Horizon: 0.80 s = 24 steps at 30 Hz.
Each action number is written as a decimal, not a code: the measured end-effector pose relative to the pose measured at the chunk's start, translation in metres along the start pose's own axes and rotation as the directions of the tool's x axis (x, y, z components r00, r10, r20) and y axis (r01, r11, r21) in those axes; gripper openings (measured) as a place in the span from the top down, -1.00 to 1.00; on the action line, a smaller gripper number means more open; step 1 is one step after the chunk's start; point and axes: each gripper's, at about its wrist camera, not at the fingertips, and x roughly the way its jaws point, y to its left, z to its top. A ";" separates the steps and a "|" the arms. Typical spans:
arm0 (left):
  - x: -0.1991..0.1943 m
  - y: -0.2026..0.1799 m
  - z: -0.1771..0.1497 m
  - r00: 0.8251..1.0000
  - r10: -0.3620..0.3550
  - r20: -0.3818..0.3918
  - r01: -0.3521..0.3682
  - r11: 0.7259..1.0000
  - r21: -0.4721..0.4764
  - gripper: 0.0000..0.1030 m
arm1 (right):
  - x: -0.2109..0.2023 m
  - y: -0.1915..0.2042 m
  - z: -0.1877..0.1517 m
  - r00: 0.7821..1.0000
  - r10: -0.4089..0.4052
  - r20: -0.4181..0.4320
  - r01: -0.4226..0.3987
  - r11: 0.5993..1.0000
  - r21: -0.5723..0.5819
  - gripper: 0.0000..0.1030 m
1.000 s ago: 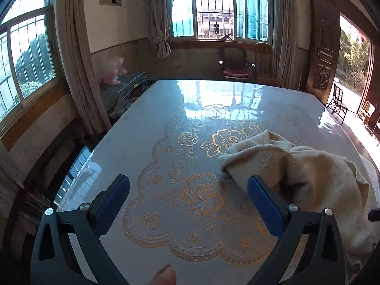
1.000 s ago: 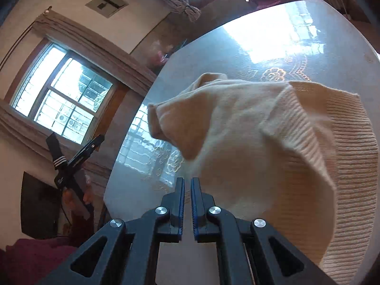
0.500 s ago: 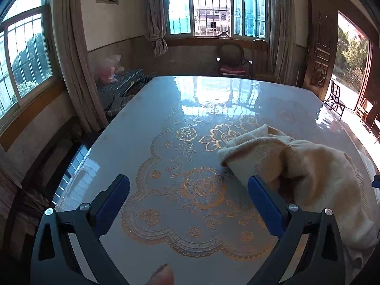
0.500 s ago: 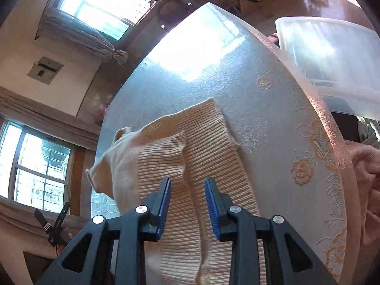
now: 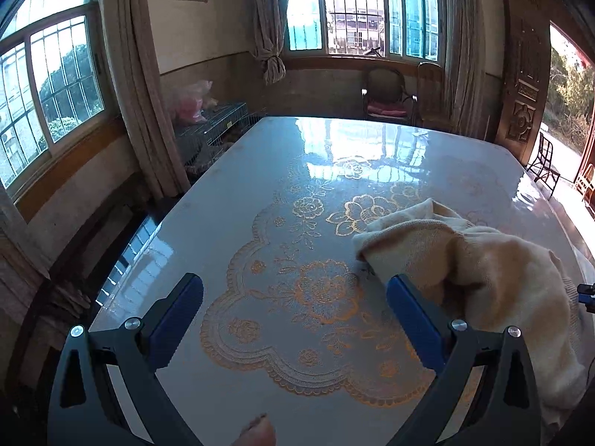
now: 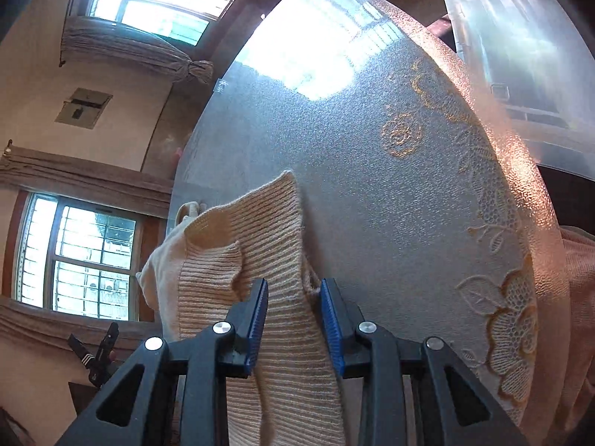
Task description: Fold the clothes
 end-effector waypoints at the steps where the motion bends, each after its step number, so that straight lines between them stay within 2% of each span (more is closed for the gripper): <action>1: 0.000 -0.002 0.000 1.000 0.003 0.000 -0.003 1.000 0.004 -0.97 | 0.004 0.002 0.001 1.000 -0.007 -0.013 0.007 1.000 -0.012 0.63; 2: 0.000 -0.004 0.000 1.000 0.003 0.000 -0.003 1.000 0.008 -0.97 | 0.008 0.006 0.001 0.999 -0.035 -0.017 0.034 0.999 -0.030 0.80; 5: 0.000 -0.010 -0.001 1.000 0.002 0.001 -0.002 1.000 0.021 -0.97 | 0.009 0.020 -0.001 0.994 -0.109 0.014 0.110 0.991 -0.078 0.85; 7: 0.000 -0.014 -0.002 1.000 0.001 0.002 -0.001 1.000 0.029 -0.97 | 0.003 0.030 -0.005 0.995 -0.095 0.038 0.098 0.991 -0.093 0.87; 10: 0.001 -0.021 -0.002 1.000 -0.009 0.002 0.009 0.999 0.038 -0.97 | 0.002 0.055 -0.017 0.995 -0.097 0.027 0.100 0.984 -0.148 0.87; 13: 0.002 -0.029 -0.001 0.999 -0.041 0.010 0.041 0.998 0.054 -0.97 | 0.003 0.093 -0.040 0.996 -0.086 0.021 0.088 0.970 -0.225 0.88; 15: 0.003 -0.036 0.000 0.998 -0.067 0.020 0.065 0.995 0.081 -0.97 | 0.009 0.127 -0.066 0.999 -0.034 -0.001 0.032 0.957 -0.287 0.89; 17: 0.005 -0.044 0.004 0.993 -0.113 0.017 0.111 0.988 0.108 -0.97 | 0.022 0.162 -0.101 0.998 -0.015 -0.056 -0.006 0.933 -0.361 0.92; 19: 0.007 -0.052 0.009 0.986 -0.165 0.009 0.162 0.978 0.129 -0.97 | 0.046 0.193 -0.146 0.987 0.010 -0.160 -0.076 0.908 -0.412 0.95; 21: 0.008 -0.061 0.014 0.974 -0.227 -0.012 0.226 0.963 0.145 -0.97 | 0.070 0.225 -0.193 0.968 -0.008 -0.252 -0.118 0.867 -0.484 0.95; 22: 0.009 -0.065 0.016 0.966 -0.257 -0.022 0.257 0.954 0.152 -0.97 | 0.076 0.236 -0.209 0.961 -0.013 -0.277 -0.133 0.854 -0.504 0.95; 24: 0.007 -0.071 0.019 0.955 -0.296 -0.023 0.295 0.941 0.165 -0.97 | 0.073 0.253 -0.223 0.966 -0.031 -0.257 -0.119 0.831 -0.544 0.95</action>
